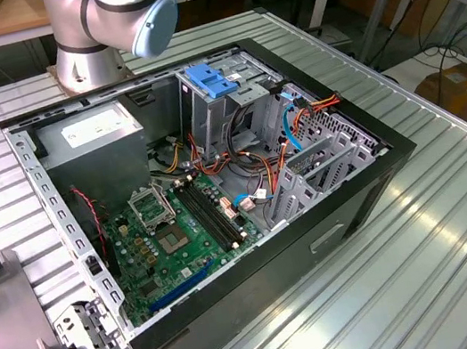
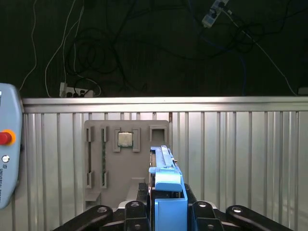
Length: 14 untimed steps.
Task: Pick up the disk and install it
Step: 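Pick up the disk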
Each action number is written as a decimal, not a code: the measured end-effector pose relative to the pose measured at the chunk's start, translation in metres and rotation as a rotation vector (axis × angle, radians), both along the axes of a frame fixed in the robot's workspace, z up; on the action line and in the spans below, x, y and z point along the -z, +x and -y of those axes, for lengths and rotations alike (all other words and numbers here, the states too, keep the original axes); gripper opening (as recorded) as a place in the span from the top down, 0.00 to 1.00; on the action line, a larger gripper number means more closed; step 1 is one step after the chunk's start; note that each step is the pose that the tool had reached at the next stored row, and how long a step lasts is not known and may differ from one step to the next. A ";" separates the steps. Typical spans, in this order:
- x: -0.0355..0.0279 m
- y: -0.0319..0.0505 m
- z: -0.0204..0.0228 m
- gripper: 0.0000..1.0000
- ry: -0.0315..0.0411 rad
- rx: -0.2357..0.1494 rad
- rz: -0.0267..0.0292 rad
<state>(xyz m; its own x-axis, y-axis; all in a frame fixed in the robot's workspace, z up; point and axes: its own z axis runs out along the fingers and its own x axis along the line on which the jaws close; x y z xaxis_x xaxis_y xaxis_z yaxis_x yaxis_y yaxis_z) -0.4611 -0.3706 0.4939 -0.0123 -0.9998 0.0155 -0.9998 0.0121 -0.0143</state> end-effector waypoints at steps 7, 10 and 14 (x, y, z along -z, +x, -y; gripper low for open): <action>0.0001 0.0075 0.0000 0.63 0.0001 0.000 0.0001; 0.0001 0.0115 0.0000 0.63 0.0001 0.000 0.0001; 0.0000 0.0167 0.0000 0.63 0.0000 0.000 0.0000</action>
<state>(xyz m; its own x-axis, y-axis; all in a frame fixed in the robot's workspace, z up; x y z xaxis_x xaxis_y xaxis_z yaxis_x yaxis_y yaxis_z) -0.4444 -0.3706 0.4939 -0.0123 -0.9998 0.0154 -0.9998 0.0121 -0.0143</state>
